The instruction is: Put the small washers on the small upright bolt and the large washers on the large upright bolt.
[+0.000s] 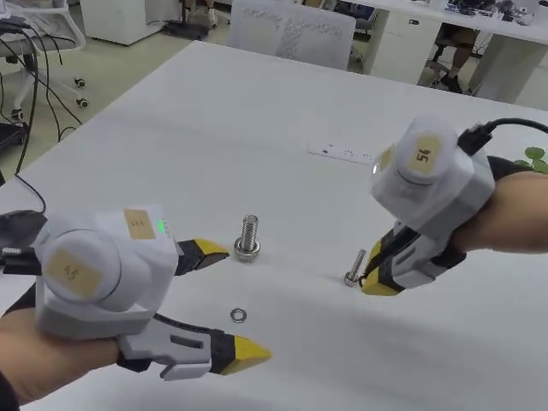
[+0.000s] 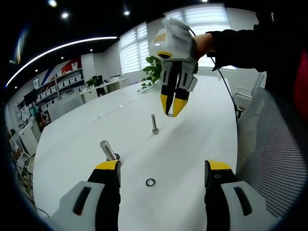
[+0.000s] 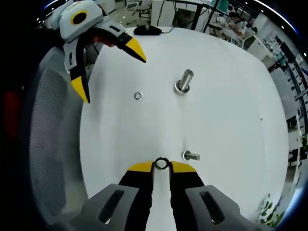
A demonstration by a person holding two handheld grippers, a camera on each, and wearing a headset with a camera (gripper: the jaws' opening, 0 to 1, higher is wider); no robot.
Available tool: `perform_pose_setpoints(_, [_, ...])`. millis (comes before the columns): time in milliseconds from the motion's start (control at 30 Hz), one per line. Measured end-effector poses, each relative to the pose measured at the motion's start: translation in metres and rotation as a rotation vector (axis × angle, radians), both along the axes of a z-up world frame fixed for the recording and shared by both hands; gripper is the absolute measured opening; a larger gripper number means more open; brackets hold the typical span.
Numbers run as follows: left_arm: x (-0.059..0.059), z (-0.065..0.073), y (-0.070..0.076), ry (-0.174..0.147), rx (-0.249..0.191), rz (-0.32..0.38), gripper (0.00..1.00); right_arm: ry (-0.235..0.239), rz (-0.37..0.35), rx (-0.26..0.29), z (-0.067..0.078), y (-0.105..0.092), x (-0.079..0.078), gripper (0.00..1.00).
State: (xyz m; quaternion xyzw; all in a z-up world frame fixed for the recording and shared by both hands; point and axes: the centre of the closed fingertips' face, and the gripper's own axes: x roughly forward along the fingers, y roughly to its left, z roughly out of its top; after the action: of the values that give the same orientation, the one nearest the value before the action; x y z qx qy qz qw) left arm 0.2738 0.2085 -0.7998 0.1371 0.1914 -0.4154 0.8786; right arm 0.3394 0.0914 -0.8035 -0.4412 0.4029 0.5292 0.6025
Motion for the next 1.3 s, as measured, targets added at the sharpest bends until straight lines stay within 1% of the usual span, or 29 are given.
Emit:
perform_pose_setpoints(167, [0.0,0.0,0.0,0.002,0.003,-0.001,0.7,-0.025,-0.013,0.007,0.008,-0.003,0.013,0.13])
perform_pose_setpoints(300, [0.001,-0.001,-0.001,0.005,0.003,-0.002,0.7,-0.04,-0.022,0.008,0.011,-0.005,0.022,0.13])
perform_pose_setpoints(567, [0.002,-0.002,-0.001,0.008,0.002,0.0,0.7,-0.063,-0.015,-0.01,0.008,-0.003,0.034,0.13])
perform_pose_setpoints(667, [0.002,-0.003,0.0,0.011,0.003,0.003,0.7,-0.061,-0.013,-0.007,0.006,0.0,0.037,0.13])
perform_pose_setpoints(733, [0.002,-0.003,0.001,0.012,0.003,0.004,0.7,-0.06,-0.014,-0.007,0.003,0.0,0.043,0.13])
perform_pose_setpoints(967, [0.001,-0.005,0.001,0.015,0.002,0.007,0.7,-0.054,-0.006,-0.015,-0.003,0.002,0.044,0.13])
perform_pose_setpoints(1100, [0.001,-0.006,0.002,0.018,0.002,0.01,0.7,-0.047,-0.007,-0.018,-0.008,0.001,0.049,0.13])
perform_pose_setpoints(1300, [0.0,-0.007,0.003,0.021,0.0,0.016,0.7,-0.038,-0.004,-0.024,-0.012,0.001,0.049,0.13])
